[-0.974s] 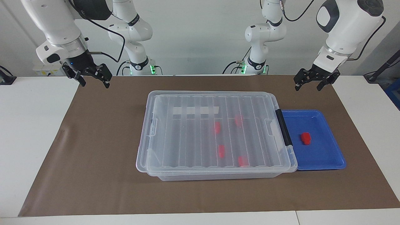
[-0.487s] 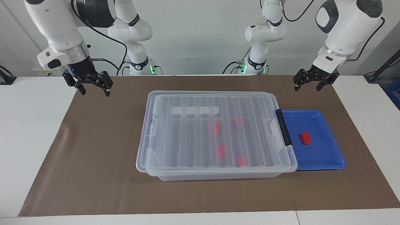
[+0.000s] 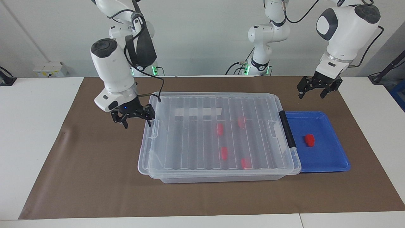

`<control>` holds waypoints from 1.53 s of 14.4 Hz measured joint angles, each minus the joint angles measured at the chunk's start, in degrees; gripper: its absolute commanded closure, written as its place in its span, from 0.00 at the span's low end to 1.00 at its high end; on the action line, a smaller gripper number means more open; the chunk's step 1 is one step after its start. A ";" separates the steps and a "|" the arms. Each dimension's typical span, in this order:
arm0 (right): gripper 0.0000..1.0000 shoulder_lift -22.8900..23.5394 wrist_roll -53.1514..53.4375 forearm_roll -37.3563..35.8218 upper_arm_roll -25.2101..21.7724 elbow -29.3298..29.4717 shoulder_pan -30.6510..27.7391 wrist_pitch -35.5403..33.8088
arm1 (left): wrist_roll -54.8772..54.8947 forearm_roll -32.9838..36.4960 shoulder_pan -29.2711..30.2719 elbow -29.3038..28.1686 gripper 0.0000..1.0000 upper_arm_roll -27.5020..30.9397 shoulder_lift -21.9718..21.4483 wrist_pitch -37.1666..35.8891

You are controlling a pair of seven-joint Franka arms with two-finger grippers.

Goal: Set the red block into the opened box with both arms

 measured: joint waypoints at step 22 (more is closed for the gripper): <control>0.00 0.93 -2.72 -5.79 -1.00 -2.17 -8.35 1.19 | 10.06 0.09 7.23 -14.35 0.00 0.71 20.22 39.99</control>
